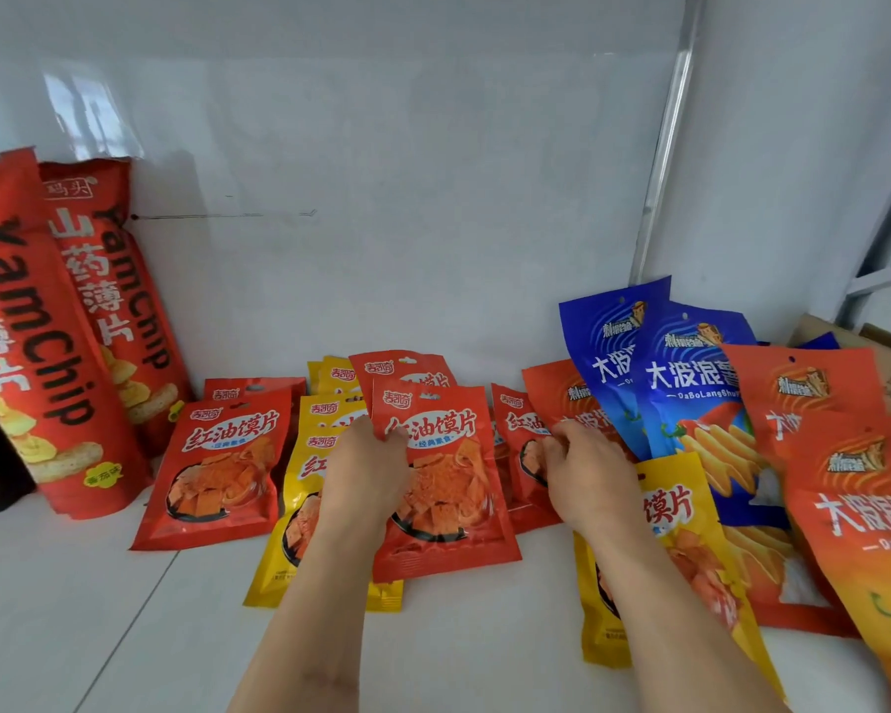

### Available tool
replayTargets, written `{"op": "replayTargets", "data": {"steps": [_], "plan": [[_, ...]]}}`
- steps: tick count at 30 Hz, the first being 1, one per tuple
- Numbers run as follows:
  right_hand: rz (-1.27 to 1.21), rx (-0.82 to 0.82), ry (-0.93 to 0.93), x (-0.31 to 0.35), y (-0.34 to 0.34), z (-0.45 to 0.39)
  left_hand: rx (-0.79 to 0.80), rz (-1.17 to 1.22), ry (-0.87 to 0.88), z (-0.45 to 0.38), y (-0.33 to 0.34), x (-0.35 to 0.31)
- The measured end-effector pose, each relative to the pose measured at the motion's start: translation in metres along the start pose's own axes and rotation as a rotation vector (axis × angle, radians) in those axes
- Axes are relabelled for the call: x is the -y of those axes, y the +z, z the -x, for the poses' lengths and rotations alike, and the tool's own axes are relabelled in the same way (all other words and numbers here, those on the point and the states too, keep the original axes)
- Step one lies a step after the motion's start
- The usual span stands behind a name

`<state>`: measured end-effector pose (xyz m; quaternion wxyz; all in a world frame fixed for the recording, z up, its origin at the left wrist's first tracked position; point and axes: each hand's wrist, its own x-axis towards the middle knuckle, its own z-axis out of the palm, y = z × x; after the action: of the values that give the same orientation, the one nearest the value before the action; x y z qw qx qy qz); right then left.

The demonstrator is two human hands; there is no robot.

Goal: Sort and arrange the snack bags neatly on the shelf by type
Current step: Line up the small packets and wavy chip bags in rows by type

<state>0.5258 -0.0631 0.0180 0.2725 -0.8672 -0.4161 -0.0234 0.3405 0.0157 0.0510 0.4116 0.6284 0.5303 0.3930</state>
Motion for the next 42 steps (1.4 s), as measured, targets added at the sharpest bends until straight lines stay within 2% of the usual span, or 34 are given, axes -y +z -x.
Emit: {"op": "replayTargets", "data": {"steps": [4,9,17,25,31,37,42], "plan": [[0.144,0.077,0.061,0.0,0.003,-0.001,-0.021,-0.022,0.008,-0.001,-0.006,0.006],[0.196,0.142,0.15,0.0,0.002,-0.003,-0.026,0.066,-0.056,0.0,-0.006,0.01],[0.229,0.129,0.109,0.001,-0.001,0.003,-0.046,0.052,-0.044,0.001,-0.003,0.01],[0.195,0.173,0.184,0.007,0.003,0.006,-0.063,0.125,-0.043,-0.001,-0.006,0.011],[0.077,0.098,0.149,0.003,0.001,0.004,-0.062,0.192,-0.047,-0.001,-0.008,0.01],[-0.037,0.005,0.032,-0.003,0.003,0.001,-0.096,0.25,-0.061,0.003,-0.011,0.006],[-0.256,-0.196,-0.017,-0.005,0.0,-0.001,-0.103,0.292,-0.078,0.003,-0.013,0.007]]}}
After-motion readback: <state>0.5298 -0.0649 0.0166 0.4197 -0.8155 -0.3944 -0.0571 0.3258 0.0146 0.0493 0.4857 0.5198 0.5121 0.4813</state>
